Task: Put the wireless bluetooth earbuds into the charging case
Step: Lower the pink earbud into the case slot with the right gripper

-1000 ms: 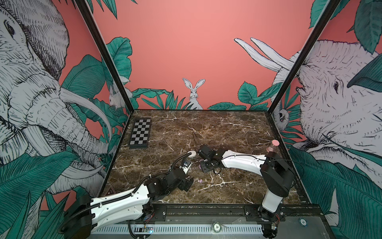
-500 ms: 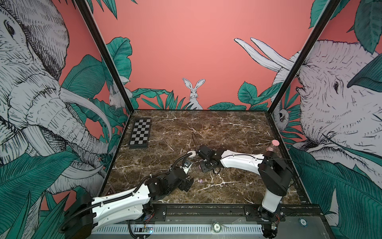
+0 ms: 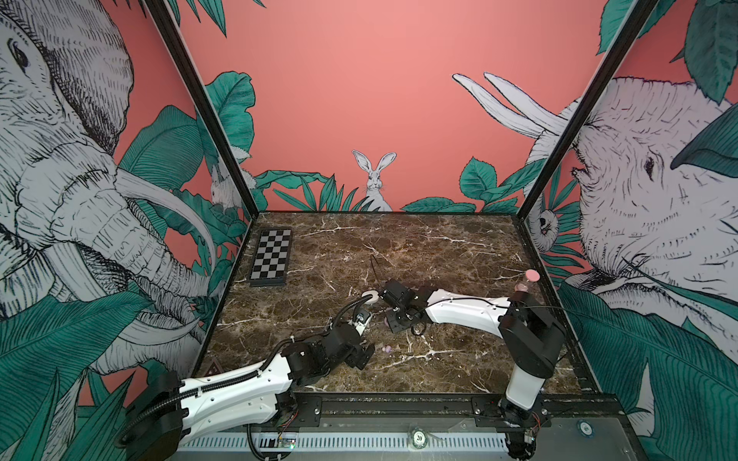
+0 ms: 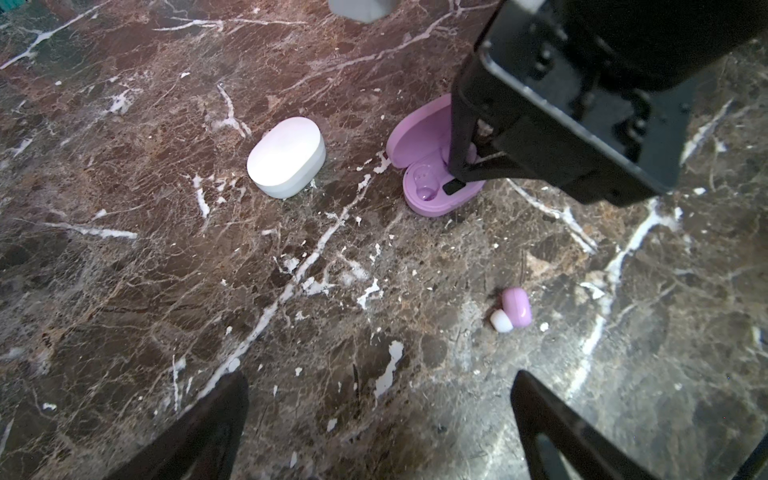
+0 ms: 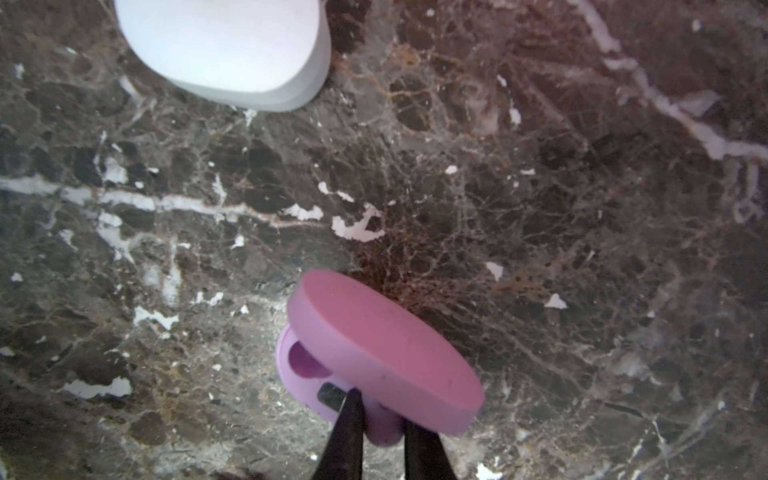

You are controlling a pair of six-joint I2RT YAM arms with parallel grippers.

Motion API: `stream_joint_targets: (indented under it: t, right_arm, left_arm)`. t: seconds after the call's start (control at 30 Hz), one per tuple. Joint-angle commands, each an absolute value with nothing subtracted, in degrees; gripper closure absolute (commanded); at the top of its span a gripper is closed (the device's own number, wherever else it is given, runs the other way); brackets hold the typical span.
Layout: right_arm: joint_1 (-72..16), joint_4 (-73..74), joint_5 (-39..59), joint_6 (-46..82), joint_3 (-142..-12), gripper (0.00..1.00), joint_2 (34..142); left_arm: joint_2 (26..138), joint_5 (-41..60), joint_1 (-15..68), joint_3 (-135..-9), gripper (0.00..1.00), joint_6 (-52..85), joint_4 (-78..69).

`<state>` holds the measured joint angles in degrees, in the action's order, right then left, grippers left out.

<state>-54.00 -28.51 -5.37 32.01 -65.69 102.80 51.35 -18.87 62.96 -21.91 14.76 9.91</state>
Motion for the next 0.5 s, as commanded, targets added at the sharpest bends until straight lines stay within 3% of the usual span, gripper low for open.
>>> stream_joint_targets:
  t: [0.0, 0.47]
  right_arm:
    - [-54.19, -28.56, -5.93, 31.79, -65.66, 0.84, 103.49]
    - [-54.21, -29.00, -6.11, 31.91, -65.58, 0.74, 102.74]
  left_arm:
    - [51.27, -18.68, 63.19, -21.88, 0.01, 14.59, 9.23]
    - [51.38, -18.72, 63.19, -21.83, 0.01, 14.59, 9.21]
